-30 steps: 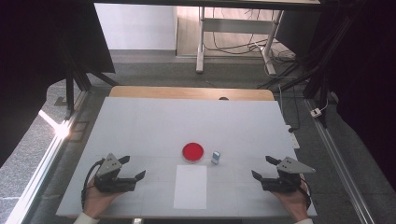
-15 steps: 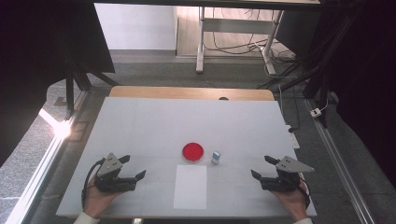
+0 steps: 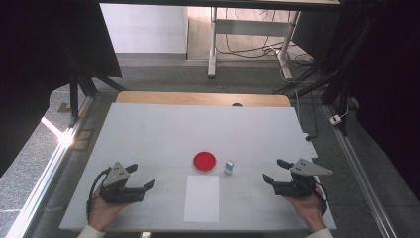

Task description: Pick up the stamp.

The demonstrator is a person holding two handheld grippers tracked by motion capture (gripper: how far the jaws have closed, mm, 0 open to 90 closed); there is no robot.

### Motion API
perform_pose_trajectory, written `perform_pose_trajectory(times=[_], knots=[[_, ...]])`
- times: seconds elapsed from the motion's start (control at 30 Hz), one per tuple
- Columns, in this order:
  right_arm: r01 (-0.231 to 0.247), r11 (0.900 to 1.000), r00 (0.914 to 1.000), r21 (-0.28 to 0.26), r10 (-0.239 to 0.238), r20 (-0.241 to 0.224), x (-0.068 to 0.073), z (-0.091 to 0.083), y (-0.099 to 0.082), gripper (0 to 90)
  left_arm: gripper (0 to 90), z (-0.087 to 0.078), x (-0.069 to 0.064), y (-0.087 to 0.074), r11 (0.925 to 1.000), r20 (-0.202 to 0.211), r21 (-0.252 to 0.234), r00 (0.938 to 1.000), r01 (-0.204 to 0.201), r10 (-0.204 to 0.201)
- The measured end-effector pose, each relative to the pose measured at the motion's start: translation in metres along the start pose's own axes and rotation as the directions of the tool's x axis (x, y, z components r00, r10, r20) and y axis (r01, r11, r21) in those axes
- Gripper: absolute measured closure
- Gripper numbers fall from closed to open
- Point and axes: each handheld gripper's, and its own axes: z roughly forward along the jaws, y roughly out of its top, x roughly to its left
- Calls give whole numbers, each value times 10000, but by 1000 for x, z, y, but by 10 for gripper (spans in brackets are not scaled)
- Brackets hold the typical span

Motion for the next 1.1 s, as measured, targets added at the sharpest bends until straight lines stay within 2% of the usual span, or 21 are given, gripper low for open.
perform_pose_trajectory(times=[0.23,0.53,0.63,0.83,1.0,1.1], knots=[[130,9999,9998,-90,-132,-171,6,4,16,238,182,0,1,0,9999,-137,-131,9999,-17,15],[355,9993,9983,-89,-359,-456,11,11,37,238,182,3,-1,1,10000,-79,51,9999,-86,87],[404,9992,9968,-7,-404,-684,15,19,46,238,181,5,-1,1,9999,-62,102,9999,-113,114],[550,9983,9941,198,-529,-942,19,28,50,239,181,6,-1,0,9997,-36,197,9999,-127,128],[798,9950,9906,606,-724,-1156,24,40,52,240,180,7,0,0,9997,-79,226,9999,-102,103],[787,9941,9894,748,-688,-1278,25,46,53,240,180,8,0,-1,9996,-67,256,9999,-80,82]])
